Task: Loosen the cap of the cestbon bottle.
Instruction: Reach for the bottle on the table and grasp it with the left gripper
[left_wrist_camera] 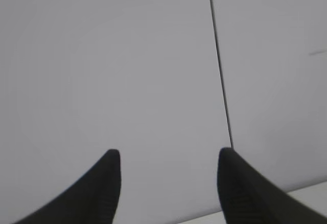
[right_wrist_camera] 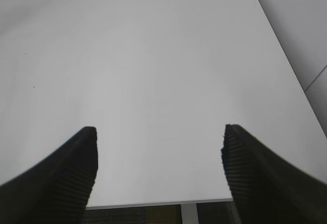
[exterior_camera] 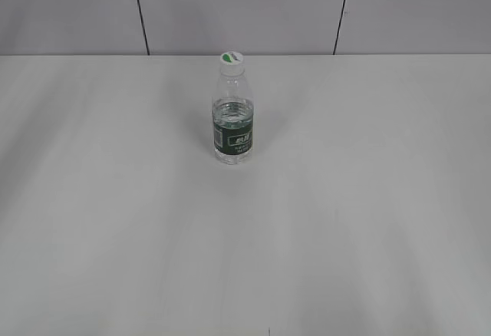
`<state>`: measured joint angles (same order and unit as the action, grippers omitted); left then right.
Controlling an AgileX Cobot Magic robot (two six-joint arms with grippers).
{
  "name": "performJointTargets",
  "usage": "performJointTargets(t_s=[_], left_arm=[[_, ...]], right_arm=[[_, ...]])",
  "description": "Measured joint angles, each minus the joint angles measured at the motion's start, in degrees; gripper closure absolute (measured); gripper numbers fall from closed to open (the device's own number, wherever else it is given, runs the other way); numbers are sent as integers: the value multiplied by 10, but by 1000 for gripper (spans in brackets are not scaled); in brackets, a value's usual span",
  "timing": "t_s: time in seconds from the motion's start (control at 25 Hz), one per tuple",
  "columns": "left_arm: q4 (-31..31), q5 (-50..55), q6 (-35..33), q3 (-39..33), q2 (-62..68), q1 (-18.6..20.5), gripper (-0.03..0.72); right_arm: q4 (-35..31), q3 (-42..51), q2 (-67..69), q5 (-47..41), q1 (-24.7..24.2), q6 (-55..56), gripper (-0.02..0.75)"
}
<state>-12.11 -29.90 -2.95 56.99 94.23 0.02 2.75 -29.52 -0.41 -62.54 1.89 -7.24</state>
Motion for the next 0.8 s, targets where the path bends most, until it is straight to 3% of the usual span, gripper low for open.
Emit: performJointTargets(t_s=[0.4,0.56,0.8], left_arm=[[-68,-243,41,-77,139,3,305],[-139,-348,49,-112,182,16,305],[-270,-388,78,-147,222,44,307]], right_arm=[[0,0,0,0,0,2,160],[0,0,0,0,0,2,160],[0,0,0,0,0,4,160]])
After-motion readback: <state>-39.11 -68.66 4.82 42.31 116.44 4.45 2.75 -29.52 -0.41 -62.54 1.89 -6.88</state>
